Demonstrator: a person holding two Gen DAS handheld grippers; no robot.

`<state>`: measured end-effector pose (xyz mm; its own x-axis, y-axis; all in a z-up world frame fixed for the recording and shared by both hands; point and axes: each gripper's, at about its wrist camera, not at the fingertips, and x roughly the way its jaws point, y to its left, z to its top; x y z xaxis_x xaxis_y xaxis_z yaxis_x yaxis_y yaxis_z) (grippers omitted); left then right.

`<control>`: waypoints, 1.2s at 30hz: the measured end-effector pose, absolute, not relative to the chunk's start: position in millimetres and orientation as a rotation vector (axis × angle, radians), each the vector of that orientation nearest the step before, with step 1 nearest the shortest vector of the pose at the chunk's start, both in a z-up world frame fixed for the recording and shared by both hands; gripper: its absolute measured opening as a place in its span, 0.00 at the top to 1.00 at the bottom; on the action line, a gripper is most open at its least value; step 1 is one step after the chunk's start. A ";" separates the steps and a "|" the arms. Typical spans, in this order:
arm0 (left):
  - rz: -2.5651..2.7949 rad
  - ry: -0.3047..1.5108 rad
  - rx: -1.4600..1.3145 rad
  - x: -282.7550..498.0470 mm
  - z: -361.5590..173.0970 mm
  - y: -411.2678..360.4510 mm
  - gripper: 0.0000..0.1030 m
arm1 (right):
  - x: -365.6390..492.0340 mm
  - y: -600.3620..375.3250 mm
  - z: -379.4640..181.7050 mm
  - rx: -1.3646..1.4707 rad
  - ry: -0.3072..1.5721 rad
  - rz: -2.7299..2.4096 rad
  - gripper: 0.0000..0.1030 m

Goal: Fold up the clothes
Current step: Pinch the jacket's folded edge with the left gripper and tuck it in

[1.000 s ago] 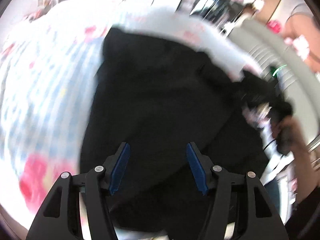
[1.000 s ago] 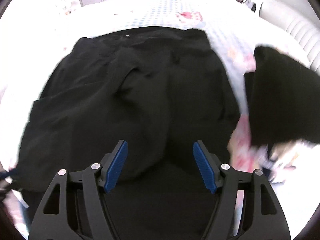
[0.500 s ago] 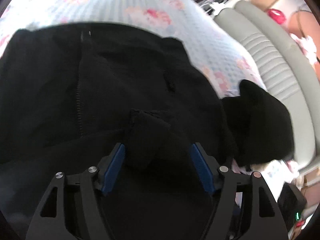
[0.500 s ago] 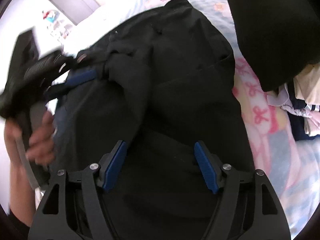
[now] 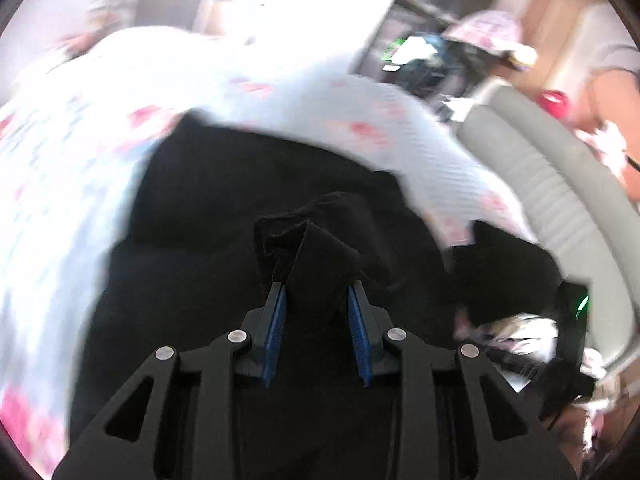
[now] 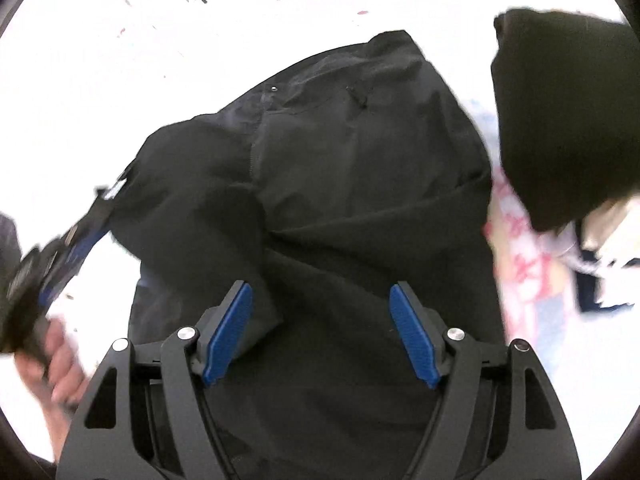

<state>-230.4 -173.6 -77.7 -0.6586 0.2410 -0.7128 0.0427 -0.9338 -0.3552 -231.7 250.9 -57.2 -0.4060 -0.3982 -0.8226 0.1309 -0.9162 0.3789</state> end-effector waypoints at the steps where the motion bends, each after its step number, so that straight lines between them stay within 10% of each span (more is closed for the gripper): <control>1: 2.731 -0.544 -1.287 -218.9 -87.6 -185.6 0.69 | -230.9 242.8 -56.7 1.492 -0.347 -2.360 0.29; 16: 2.863 -0.394 -1.423 -169.8 -122.3 -241.2 0.66 | -216.2 136.9 -105.3 1.628 0.039 -2.205 0.31; 31: 2.809 -0.382 -1.278 -175.4 -92.0 -228.3 0.47 | -189.6 155.6 -83.8 1.510 -0.090 -2.207 0.25; 36: 2.631 -0.321 -1.651 -207.8 -156.4 -235.8 0.82 | -203.3 137.3 -125.7 1.587 0.061 -2.213 0.30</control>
